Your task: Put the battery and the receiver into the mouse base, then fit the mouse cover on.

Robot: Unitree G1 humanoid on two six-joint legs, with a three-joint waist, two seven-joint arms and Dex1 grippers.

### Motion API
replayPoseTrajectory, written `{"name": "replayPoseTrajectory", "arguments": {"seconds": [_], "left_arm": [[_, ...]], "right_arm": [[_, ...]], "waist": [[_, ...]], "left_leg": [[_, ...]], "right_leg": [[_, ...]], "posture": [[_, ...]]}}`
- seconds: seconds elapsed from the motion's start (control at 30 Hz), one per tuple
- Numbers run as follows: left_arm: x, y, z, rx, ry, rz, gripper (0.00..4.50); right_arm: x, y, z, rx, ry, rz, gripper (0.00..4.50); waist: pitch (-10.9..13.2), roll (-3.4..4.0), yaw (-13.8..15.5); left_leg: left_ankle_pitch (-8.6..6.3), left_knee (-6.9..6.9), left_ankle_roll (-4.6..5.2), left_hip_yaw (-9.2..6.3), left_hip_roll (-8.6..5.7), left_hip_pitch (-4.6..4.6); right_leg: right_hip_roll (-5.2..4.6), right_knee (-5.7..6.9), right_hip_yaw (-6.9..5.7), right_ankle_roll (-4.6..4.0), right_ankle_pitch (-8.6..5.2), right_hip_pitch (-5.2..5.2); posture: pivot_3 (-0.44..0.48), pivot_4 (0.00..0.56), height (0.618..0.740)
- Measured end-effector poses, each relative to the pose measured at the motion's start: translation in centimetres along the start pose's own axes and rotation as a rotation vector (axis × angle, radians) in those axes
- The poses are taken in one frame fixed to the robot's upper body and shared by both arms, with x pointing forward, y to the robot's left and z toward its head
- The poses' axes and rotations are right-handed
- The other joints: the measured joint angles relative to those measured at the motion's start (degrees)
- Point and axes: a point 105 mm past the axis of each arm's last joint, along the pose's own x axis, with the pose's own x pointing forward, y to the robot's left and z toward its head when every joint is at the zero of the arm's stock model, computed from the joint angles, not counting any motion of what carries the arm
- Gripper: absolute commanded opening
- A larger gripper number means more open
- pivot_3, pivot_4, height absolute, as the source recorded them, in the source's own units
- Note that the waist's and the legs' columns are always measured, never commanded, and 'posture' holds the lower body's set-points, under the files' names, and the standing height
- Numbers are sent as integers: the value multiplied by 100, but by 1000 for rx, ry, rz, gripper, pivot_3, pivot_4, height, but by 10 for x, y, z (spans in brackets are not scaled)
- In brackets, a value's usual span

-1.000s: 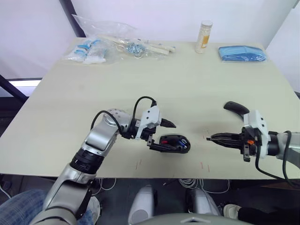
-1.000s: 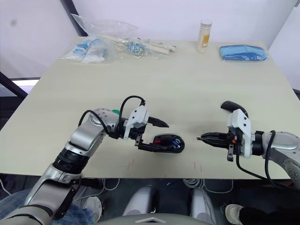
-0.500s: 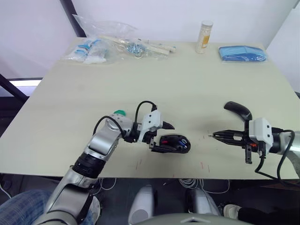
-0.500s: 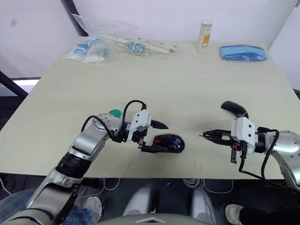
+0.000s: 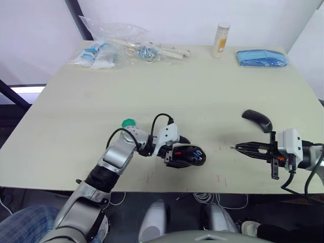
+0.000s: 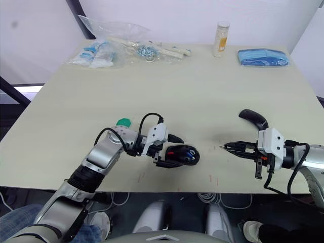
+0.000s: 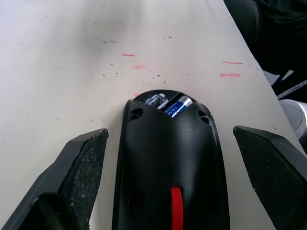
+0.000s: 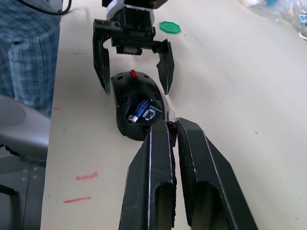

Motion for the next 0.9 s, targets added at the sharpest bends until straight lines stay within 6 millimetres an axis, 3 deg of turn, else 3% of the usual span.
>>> {"name": "replayPoseTrajectory", "arguments": {"seconds": [0.6, 0.77, 0.9], "left_arm": [[9, 6, -13, 3, 24, 26, 4440], [9, 6, -13, 8, 22, 25, 2922], [9, 6, -13, 8, 21, 25, 2938]], "right_arm": [[1, 1, -2, 27, -11, 2, 0], [-2, -1, -2, 46, 3, -11, 0], [-4, -3, -3, 61, 11, -24, 0]], "waist": [[-1, 1, 5], [-1, 1, 4], [-1, 1, 5]], "left_leg": [[0, 1, 0, 0, 0, 2], [0, 2, 0, 0, 0, 3], [0, 2, 0, 0, 0, 3]], "right_leg": [[0, 1, 0, 0, 0, 2], [0, 2, 0, 0, 0, 2], [-1, 2, 0, 0, 0, 2]], "posture": [[0, 150, 740], [0, 150, 740], [0, 150, 740]]}}
